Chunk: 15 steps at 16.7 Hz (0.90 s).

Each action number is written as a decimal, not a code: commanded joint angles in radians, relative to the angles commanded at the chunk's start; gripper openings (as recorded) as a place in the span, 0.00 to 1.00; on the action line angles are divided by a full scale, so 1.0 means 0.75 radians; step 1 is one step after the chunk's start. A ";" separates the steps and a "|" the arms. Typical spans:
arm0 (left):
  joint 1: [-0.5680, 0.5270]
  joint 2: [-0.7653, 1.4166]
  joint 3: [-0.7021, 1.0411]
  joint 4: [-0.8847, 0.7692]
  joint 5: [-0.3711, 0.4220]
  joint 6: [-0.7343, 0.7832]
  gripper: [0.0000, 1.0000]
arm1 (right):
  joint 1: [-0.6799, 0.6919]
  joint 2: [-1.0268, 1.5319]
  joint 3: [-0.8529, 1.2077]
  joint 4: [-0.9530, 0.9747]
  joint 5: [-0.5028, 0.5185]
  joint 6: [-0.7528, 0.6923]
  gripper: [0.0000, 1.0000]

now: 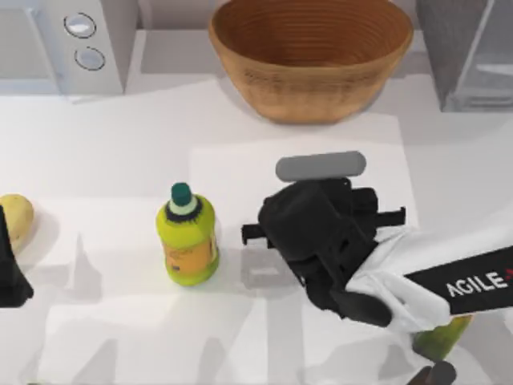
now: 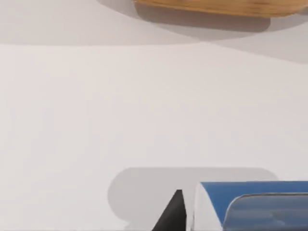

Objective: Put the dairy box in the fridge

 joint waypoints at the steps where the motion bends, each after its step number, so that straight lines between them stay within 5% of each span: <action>1: 0.000 0.000 0.000 0.000 0.000 0.000 1.00 | 0.001 -0.046 0.019 -0.062 0.001 0.000 0.00; 7: 0.000 0.000 0.000 0.000 0.000 0.000 1.00 | 0.022 -0.281 0.163 -0.329 0.067 0.026 0.00; 15: 0.000 0.000 0.000 0.000 0.000 0.000 1.00 | 0.014 -0.316 0.179 -0.360 0.079 0.033 0.00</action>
